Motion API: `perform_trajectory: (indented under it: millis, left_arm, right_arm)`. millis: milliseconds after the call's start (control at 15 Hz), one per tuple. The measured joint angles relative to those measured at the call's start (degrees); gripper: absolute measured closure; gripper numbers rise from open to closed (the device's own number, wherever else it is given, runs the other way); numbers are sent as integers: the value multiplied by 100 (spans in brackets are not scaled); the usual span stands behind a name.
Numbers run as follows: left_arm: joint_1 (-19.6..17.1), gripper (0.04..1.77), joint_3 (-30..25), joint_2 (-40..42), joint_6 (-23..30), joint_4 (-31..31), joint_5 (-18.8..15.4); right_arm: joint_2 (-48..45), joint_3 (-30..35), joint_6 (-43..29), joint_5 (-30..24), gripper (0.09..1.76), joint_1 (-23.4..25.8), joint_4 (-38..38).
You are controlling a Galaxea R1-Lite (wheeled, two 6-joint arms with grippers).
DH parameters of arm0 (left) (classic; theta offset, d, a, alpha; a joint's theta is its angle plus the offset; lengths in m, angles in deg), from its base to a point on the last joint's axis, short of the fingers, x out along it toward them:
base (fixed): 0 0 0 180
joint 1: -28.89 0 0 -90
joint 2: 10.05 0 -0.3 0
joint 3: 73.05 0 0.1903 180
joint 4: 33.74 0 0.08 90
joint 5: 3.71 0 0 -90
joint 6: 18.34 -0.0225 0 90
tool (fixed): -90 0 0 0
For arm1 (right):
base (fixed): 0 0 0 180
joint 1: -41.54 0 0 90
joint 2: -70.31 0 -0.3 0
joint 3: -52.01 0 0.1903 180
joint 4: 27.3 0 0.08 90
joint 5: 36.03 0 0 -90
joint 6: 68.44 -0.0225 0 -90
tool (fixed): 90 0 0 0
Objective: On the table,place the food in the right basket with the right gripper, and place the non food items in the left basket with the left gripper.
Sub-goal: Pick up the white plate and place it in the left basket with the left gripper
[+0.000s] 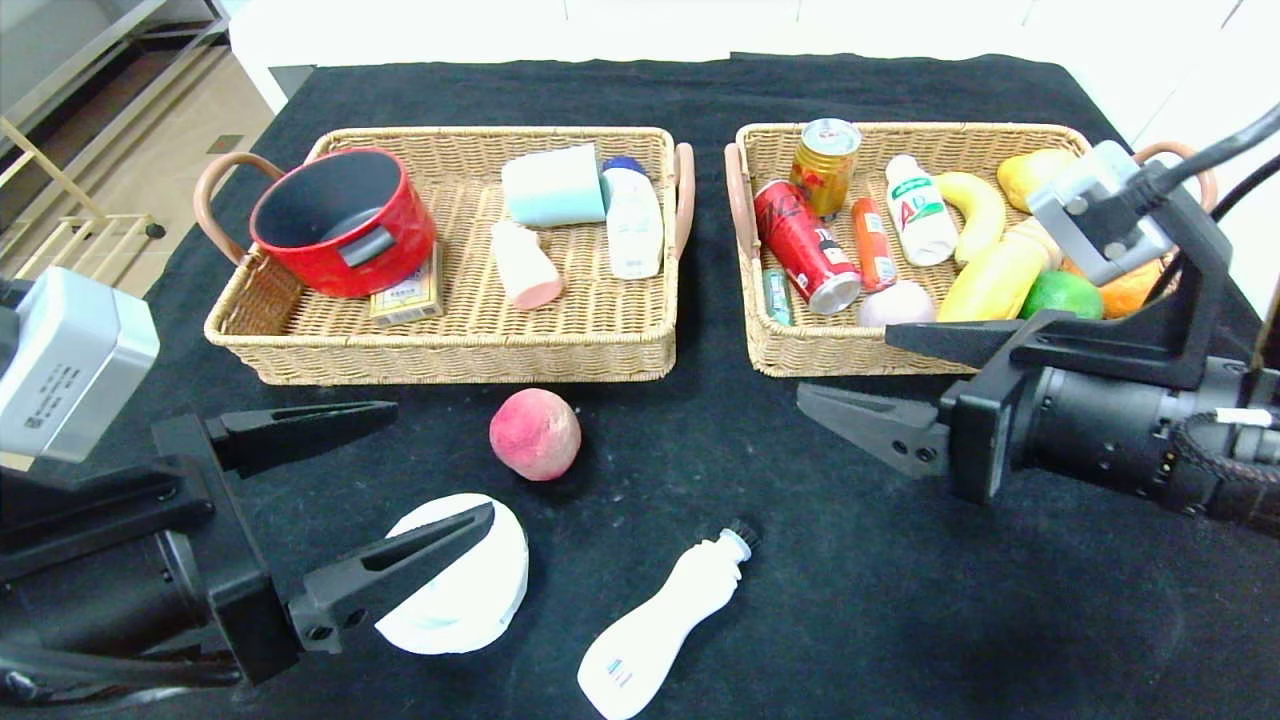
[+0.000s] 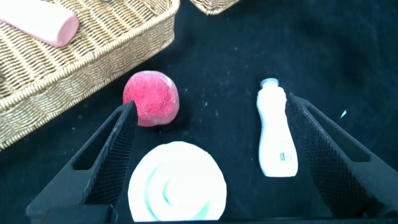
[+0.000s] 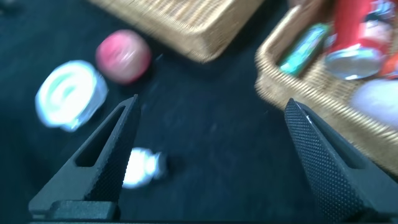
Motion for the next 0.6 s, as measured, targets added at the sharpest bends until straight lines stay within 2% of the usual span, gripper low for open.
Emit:
perform_trajectory:
  millis: [200, 333, 600]
  left_arm:
    - [-2, 9, -4, -39, 0, -5, 38]
    - [9, 9, 0, -46, -4, -2, 71]
    - [22, 9, -4, -59, -41, 9, 145]
  right_arm:
    - [-402, 590, 300, -519, 16, 77, 26]
    - [-631, 944, 492, -1156, 15, 339, 39]
    - [-891, 1565, 629, -1964, 15, 935, 340]
